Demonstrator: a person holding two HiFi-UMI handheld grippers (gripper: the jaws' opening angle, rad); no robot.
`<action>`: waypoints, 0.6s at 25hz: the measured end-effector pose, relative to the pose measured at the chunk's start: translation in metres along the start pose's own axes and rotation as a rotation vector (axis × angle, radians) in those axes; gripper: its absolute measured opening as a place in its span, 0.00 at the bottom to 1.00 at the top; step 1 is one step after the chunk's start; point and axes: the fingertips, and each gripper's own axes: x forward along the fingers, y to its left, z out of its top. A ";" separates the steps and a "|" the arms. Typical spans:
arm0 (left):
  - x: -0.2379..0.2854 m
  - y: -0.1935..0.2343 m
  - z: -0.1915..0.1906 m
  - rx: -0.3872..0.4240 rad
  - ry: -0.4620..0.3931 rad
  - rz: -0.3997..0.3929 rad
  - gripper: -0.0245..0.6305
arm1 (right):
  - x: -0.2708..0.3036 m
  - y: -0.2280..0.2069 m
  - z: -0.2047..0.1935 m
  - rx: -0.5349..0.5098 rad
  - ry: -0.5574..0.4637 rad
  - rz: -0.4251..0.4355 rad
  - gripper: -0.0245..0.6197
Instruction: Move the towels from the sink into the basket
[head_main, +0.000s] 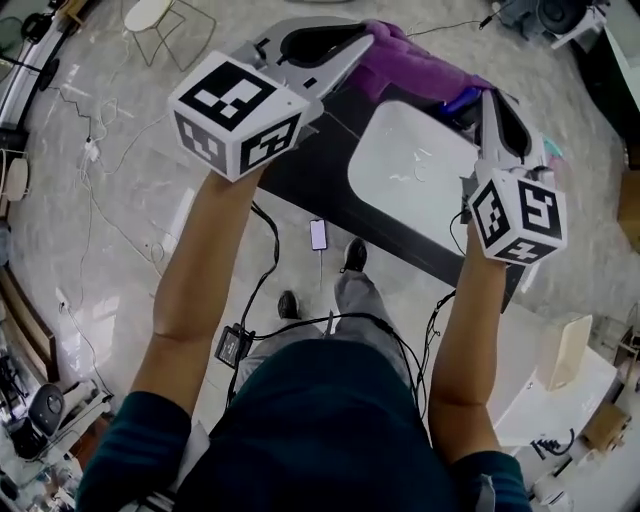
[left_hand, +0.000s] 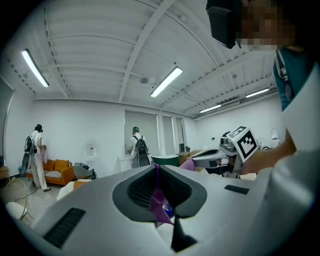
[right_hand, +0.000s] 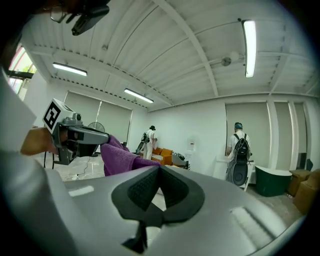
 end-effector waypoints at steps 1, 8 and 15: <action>-0.012 -0.002 0.009 0.001 -0.022 0.004 0.07 | -0.006 0.008 0.011 -0.015 -0.012 0.003 0.06; -0.074 -0.028 0.055 0.037 -0.084 0.025 0.07 | -0.047 0.042 0.060 -0.076 -0.049 0.053 0.06; -0.127 -0.050 0.081 0.078 -0.123 0.048 0.07 | -0.084 0.078 0.093 -0.134 -0.087 0.074 0.06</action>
